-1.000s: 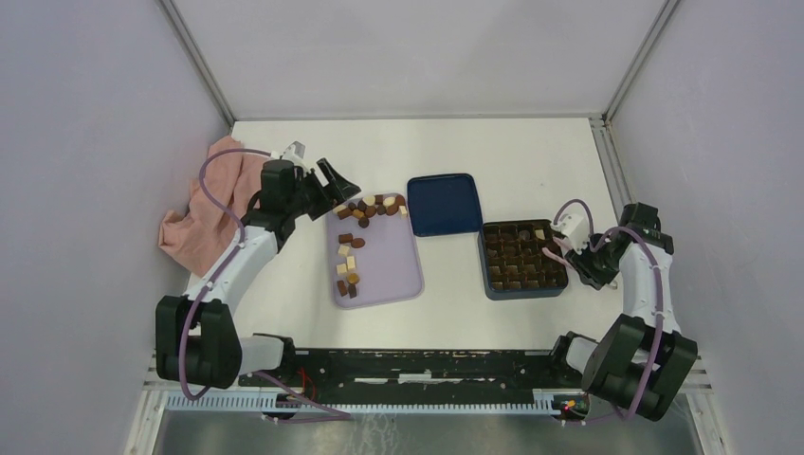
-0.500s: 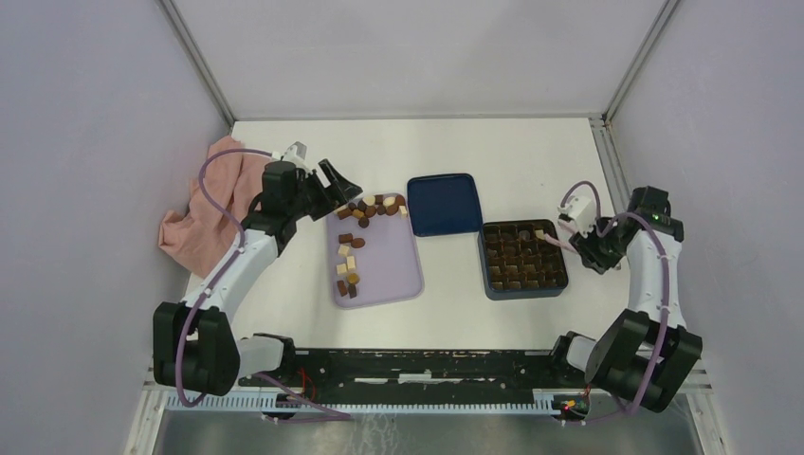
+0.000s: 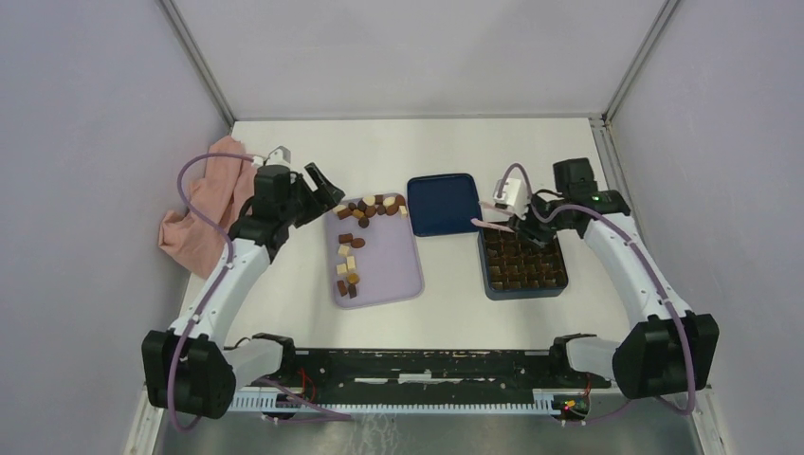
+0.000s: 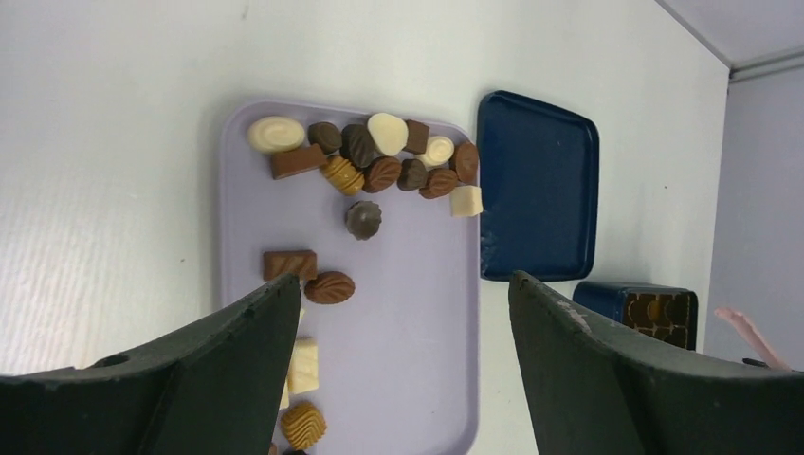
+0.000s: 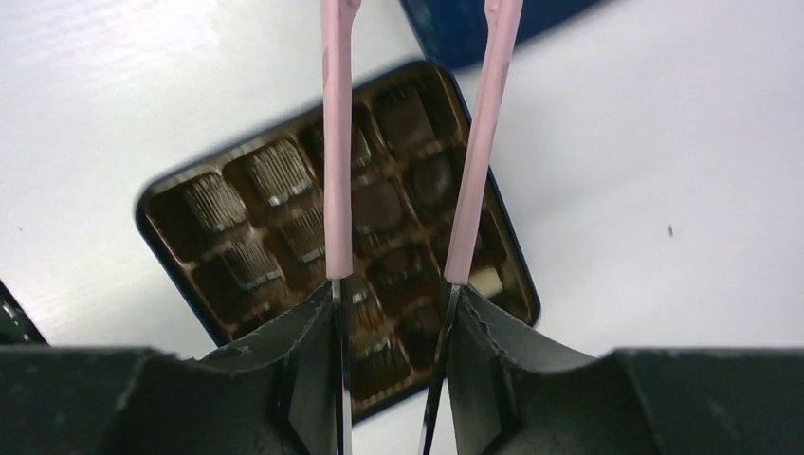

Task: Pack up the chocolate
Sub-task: Place the fake chocolate in the packing box, then pick up the fake chocolate from the plate, then place the fake chocolate in the packing box, then pick up the fake chocolate from the plate.

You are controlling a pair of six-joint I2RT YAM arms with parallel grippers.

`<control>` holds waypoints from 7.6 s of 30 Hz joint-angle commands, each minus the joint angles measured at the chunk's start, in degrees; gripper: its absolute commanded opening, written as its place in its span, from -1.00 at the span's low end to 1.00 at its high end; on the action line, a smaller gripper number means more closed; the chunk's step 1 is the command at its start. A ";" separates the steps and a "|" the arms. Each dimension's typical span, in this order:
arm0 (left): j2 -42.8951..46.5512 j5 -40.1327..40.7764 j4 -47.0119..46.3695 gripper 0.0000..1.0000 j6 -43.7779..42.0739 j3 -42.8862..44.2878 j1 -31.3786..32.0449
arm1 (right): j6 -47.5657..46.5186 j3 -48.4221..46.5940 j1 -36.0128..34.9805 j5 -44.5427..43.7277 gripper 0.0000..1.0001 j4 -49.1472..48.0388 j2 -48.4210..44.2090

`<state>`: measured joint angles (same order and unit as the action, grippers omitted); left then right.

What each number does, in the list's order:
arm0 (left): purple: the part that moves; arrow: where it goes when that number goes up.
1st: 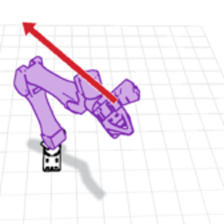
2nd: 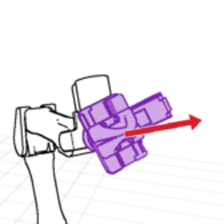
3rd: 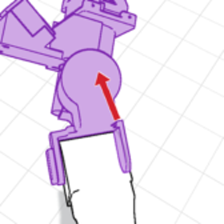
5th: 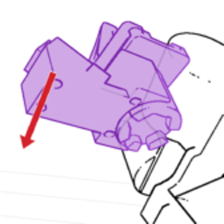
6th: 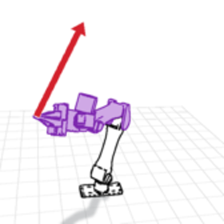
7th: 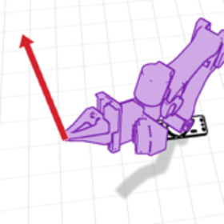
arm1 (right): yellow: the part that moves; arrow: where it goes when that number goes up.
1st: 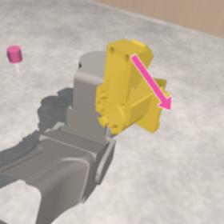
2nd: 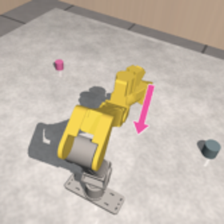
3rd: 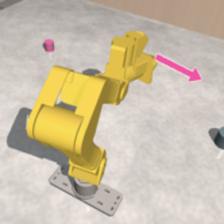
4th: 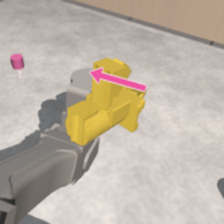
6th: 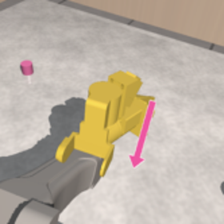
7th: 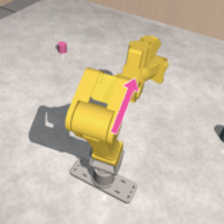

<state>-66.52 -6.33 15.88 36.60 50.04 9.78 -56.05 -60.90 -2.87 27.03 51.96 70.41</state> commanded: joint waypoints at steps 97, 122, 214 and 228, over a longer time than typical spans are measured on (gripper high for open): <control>26.01 16.93 9.66 0.97 2.64 -5.13 0.13 | 15.18 -29.40 -55.12 -18.42 -0.51 -10.85 42.61; 17.10 1.85 -7.88 0.97 4.28 -7.11 0.16 | 3.73 -2.06 -16.95 1.64 -0.52 -2.66 1.52; 22.15 6.15 0.42 0.94 3.92 -8.91 0.24 | 24.96 -18.90 -32.06 -16.27 -0.22 -15.81 30.28; 21.54 8.14 -0.15 0.94 4.08 -9.03 0.28 | 27.84 -30.02 -33.03 -20.97 -0.20 -12.61 42.81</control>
<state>-45.10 0.19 17.19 38.76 40.12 9.89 -29.65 -86.83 -35.79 8.93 38.79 111.72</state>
